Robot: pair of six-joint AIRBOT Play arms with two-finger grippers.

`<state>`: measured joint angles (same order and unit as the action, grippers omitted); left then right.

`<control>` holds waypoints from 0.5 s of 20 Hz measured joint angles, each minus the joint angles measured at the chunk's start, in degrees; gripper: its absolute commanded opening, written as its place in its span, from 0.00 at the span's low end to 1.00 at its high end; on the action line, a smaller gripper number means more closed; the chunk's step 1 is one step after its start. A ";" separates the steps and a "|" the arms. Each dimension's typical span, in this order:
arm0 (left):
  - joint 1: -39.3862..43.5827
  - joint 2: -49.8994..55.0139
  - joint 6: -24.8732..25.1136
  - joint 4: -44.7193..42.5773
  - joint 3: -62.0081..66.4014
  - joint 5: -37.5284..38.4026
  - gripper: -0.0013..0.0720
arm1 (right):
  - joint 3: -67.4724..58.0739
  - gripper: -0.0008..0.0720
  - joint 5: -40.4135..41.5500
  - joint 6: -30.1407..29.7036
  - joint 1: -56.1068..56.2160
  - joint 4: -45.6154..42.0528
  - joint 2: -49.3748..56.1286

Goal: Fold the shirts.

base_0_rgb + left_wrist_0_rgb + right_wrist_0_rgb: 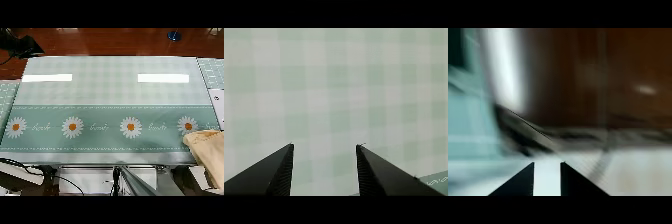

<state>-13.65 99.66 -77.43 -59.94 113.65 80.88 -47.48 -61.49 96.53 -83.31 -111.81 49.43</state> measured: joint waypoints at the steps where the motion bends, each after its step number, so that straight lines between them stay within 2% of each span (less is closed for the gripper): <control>1: 0.22 -0.02 1.01 -0.02 0.00 0.00 0.64 | -1.92 0.35 5.68 -0.87 0.90 10.38 1.20; 2: 0.72 -0.02 2.10 -0.57 0.00 0.02 0.64 | -4.02 0.32 10.08 -3.34 2.45 20.96 2.67; 4: 2.56 -0.02 3.54 -3.10 0.00 0.17 0.64 | -11.21 0.32 14.84 -12.66 10.73 43.74 8.76; 5: 3.85 -0.02 3.85 -5.31 0.00 0.59 0.64 | -16.65 0.32 14.82 -17.51 18.84 54.31 13.73; 6: 5.51 0.00 3.89 -8.00 0.00 1.11 0.64 | -21.81 0.32 12.41 -19.98 28.44 60.17 18.97; 8: 9.33 0.00 2.51 -12.90 0.00 1.62 0.64 | -29.27 0.34 7.67 -20.48 46.14 61.26 27.52; 10: 13.53 0.04 0.74 -18.49 0.00 2.12 0.64 | -34.05 0.36 2.69 -18.40 62.38 55.10 34.18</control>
<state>-0.12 99.70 -76.69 -78.43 113.65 83.00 -81.54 -58.81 78.13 -20.93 -56.71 83.61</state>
